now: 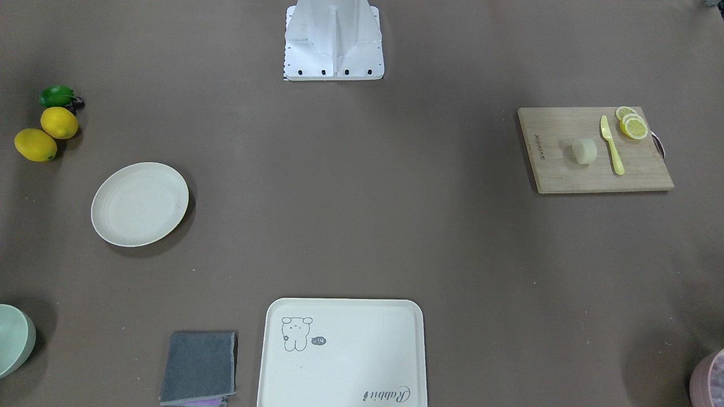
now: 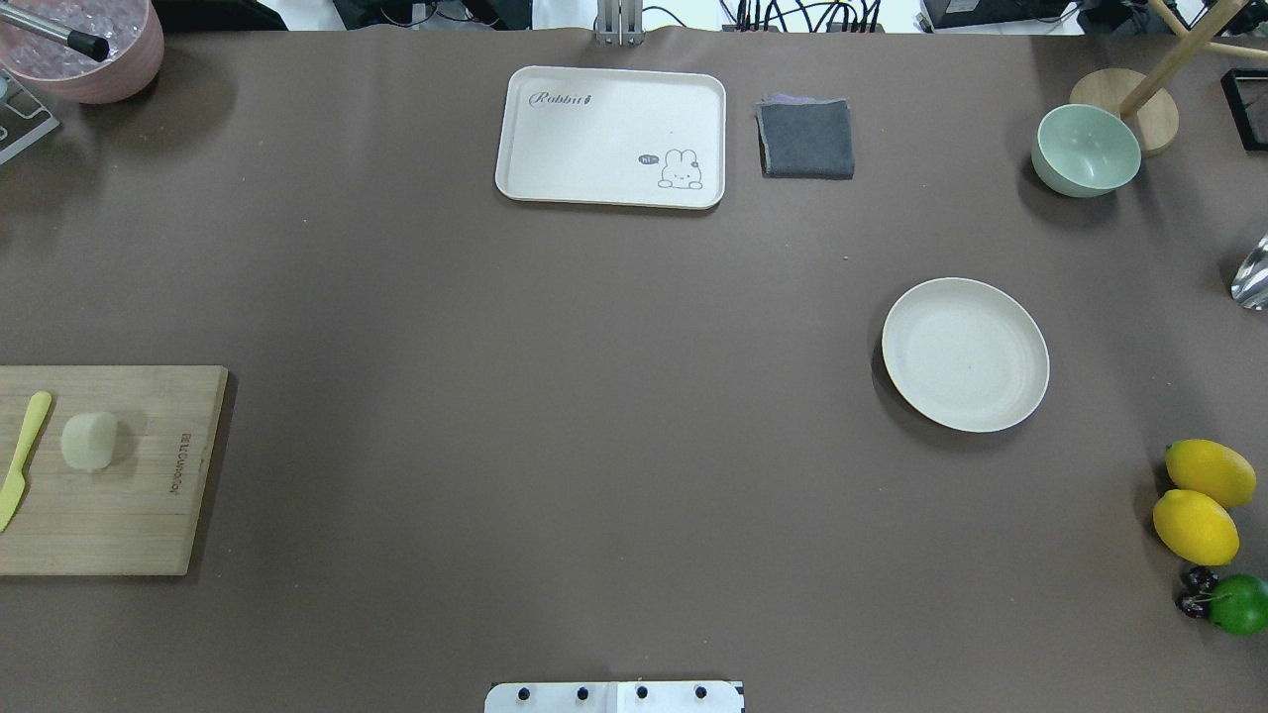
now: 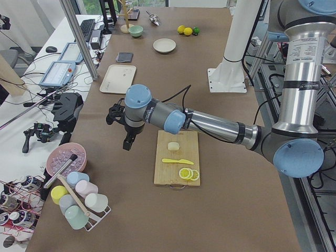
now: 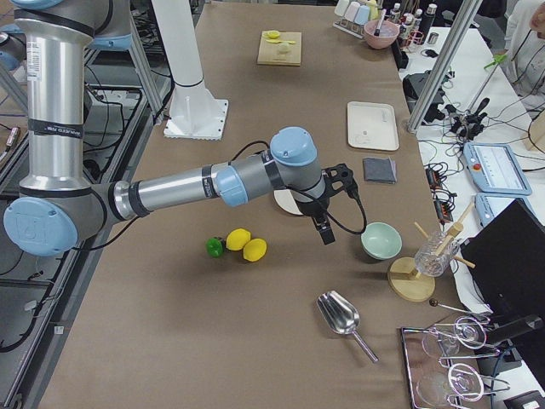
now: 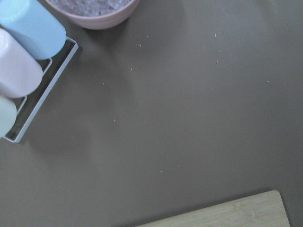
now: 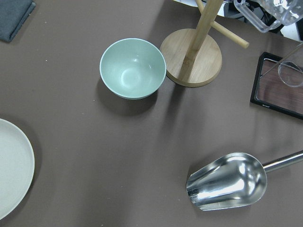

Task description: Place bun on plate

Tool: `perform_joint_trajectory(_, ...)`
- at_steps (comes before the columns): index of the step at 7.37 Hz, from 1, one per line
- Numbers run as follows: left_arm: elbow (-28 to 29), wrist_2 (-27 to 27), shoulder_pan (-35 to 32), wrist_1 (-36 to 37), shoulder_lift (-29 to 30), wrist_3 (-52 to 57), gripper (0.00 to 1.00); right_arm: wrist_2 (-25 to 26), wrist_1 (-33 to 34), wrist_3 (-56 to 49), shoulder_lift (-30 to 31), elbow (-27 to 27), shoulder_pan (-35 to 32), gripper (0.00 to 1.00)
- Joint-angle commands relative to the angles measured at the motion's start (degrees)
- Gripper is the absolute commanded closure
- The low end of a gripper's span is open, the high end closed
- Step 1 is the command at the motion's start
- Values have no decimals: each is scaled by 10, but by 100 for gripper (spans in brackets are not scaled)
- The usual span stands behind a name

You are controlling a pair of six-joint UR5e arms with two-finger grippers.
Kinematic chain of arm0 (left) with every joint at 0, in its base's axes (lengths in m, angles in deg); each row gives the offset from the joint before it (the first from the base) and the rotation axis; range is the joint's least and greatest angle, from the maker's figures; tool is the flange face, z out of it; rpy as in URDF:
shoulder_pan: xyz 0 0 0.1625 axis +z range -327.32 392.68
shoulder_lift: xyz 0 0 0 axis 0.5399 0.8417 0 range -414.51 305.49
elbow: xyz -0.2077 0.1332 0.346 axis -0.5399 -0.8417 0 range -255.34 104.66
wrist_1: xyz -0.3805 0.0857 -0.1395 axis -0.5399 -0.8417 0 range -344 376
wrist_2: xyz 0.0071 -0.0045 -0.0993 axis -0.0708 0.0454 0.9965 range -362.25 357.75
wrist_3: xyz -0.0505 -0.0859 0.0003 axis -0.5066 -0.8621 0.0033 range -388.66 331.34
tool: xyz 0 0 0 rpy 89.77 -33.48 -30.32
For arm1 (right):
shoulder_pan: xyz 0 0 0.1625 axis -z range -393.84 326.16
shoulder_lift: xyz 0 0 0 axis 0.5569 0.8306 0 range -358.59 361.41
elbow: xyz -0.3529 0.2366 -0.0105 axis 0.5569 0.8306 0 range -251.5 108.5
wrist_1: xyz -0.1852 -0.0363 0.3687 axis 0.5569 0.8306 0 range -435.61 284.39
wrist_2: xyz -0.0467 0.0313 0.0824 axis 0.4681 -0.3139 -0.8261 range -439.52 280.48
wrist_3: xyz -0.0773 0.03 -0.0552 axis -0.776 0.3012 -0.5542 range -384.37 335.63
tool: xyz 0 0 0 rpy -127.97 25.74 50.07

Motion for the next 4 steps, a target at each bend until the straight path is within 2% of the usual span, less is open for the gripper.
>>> perform_joint_trajectory(1,21,-2,0,-73,-9,-3,2,-26,-45,7,31,8,-1,0)
perform_joint_trajectory(2,28,-3,4,-89,-10,-5,2,-28,-49,39,38,9,15,0)
perform_joint_trajectory(3,35,-2,13,-89,-10,-6,2,-26,-58,117,37,8,55,0)
perform_joint_trajectory(4,35,-1,30,-88,-10,-7,2,-18,-93,212,35,9,120,0)
